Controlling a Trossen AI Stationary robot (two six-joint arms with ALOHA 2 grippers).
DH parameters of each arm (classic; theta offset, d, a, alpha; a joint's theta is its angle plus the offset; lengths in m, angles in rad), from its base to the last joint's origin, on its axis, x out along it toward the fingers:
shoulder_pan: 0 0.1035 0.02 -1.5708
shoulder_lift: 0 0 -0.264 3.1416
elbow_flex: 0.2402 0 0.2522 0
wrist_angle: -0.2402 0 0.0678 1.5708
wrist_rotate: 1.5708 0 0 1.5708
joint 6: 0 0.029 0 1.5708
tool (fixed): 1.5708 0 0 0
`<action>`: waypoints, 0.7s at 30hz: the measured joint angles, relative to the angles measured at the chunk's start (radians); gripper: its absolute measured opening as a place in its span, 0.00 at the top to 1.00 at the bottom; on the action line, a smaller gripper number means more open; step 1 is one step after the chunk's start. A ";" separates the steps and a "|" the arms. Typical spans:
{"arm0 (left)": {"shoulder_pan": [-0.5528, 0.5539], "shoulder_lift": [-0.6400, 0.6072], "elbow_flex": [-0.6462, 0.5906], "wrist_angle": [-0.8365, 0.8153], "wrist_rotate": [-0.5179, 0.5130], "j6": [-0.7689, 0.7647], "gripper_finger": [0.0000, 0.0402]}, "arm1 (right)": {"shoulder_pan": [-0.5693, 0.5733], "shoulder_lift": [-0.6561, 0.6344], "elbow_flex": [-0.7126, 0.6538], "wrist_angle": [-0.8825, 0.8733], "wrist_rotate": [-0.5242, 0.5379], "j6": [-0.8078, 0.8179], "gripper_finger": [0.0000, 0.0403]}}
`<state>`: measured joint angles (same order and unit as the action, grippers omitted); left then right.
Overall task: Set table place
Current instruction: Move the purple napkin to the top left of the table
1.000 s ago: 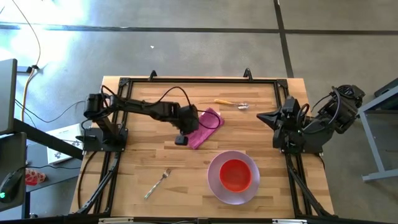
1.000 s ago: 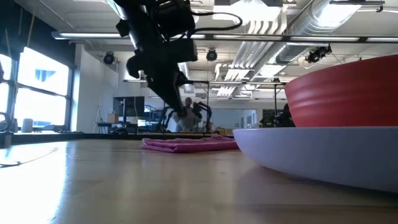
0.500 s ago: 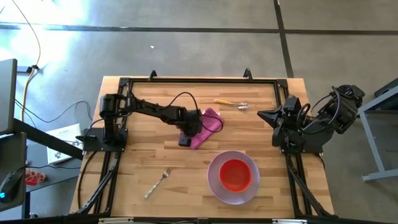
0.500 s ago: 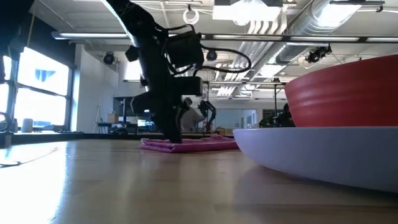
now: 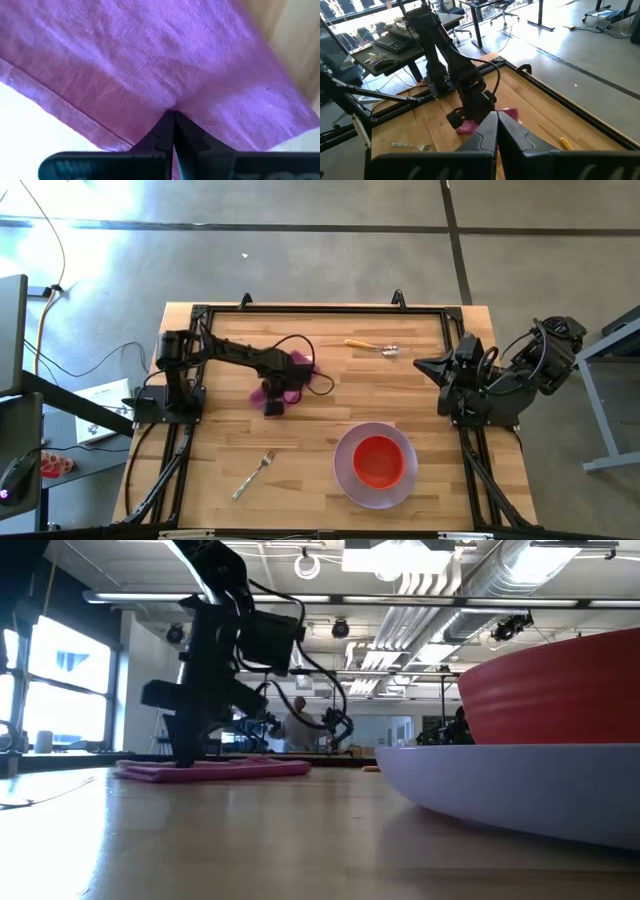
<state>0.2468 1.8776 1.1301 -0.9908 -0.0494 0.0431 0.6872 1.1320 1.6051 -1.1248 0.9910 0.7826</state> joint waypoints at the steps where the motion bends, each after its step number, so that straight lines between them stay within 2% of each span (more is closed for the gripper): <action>1: -0.004 -0.011 -0.004 -0.009 -0.003 -0.005 1.00 | 0.000 0.000 0.000 0.000 -0.002 -0.002 1.00; 7: -0.012 -0.197 0.000 0.154 -0.040 -0.048 1.00 | 0.000 0.000 0.000 -0.001 -0.015 -0.006 1.00; 10: 0.026 -0.247 0.002 0.265 -0.079 -0.033 1.00 | 0.000 0.000 0.000 -0.002 -0.018 -0.024 1.00; 13: 0.087 -0.239 0.002 0.328 -0.040 0.018 1.00 | 0.000 0.000 0.000 -0.002 -0.016 -0.036 1.00; 19: 0.201 -0.135 0.002 0.342 0.103 0.103 1.00 | 0.000 0.000 0.000 -0.002 -0.014 -0.036 1.00; 21: 0.229 -0.113 0.002 0.343 0.113 0.122 1.00 | 0.000 0.000 0.000 -0.002 -0.014 -0.034 1.00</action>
<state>0.4755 1.7648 1.1320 -0.6474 0.0637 0.1651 0.6868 1.1320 1.6051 -1.1273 0.9768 0.7486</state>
